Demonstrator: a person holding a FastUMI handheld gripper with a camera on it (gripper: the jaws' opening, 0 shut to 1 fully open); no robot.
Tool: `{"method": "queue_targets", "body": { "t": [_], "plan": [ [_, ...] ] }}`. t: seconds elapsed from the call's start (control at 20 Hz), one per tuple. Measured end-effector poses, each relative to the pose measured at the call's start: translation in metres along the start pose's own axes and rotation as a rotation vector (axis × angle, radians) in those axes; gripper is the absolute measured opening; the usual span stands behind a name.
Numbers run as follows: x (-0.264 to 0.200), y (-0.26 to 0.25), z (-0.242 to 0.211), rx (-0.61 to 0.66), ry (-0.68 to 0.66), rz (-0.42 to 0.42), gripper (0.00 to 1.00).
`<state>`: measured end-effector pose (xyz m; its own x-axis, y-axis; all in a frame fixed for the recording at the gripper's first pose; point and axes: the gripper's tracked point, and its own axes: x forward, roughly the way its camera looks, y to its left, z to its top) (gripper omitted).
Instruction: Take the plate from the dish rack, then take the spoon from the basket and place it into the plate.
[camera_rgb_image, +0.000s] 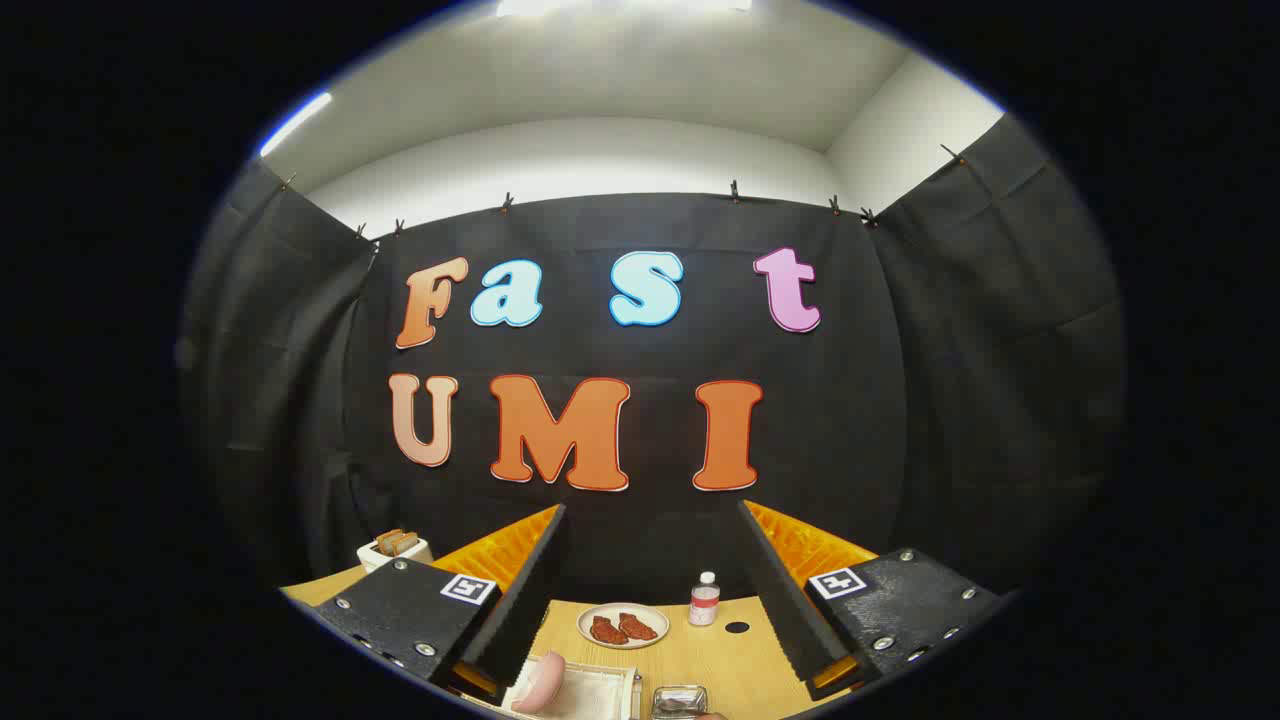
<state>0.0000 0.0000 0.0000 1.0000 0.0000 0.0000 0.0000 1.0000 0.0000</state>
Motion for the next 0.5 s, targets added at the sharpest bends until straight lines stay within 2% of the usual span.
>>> {"method": "queue_targets", "body": {
  "t": [0.5],
  "plan": [
    [-0.0053,0.0033,-0.0011,-0.014,0.014,-0.007,0.98]
  ]
}}
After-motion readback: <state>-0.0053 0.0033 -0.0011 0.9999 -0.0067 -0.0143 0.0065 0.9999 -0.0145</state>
